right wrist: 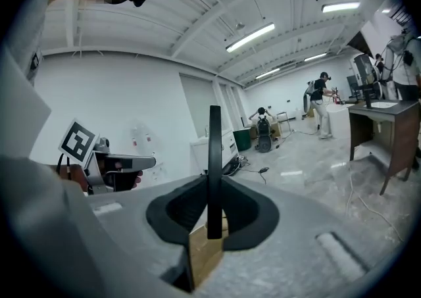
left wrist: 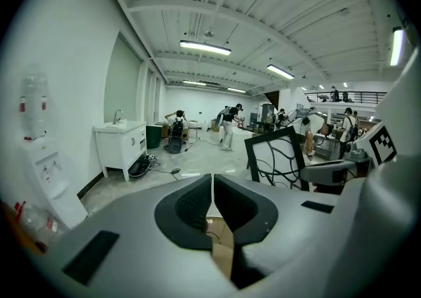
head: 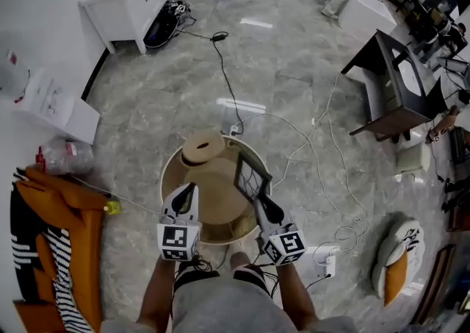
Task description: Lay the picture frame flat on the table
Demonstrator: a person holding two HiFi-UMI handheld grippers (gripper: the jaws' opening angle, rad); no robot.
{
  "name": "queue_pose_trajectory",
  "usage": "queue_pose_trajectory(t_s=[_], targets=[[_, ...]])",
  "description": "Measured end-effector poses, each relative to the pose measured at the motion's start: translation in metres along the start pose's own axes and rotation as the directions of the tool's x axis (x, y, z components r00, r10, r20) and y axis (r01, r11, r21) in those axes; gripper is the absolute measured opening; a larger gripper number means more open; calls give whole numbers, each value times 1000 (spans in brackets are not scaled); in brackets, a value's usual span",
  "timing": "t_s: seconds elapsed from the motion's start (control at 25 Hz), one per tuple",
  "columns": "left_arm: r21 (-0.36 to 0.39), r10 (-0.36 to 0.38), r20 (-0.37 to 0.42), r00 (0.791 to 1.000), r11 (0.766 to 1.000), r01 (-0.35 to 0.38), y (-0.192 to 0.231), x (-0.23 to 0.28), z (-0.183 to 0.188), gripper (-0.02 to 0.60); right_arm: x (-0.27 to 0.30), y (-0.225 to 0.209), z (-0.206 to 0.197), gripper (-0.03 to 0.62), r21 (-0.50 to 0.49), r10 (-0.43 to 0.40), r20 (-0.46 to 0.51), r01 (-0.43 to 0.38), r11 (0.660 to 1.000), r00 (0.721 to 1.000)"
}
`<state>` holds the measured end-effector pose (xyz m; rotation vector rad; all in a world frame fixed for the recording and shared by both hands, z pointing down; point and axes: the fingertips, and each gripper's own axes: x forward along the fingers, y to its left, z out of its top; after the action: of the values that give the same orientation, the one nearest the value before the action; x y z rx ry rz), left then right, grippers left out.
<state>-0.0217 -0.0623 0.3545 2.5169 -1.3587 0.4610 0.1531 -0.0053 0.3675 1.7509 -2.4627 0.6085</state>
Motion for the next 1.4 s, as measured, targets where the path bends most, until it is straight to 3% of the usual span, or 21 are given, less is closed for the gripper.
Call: queue_pose_trajectory(t_s=[0.68,1.4], targets=[[-85,94,-155,984,991,-108,32,47,-131,29,66,-28,-120,61,54,86,-202,-77,996,976],[-139,88,-270,959,982,-129,59,104,-281,28,126,-54,-274,61,124,113,-363,-72,990,925]])
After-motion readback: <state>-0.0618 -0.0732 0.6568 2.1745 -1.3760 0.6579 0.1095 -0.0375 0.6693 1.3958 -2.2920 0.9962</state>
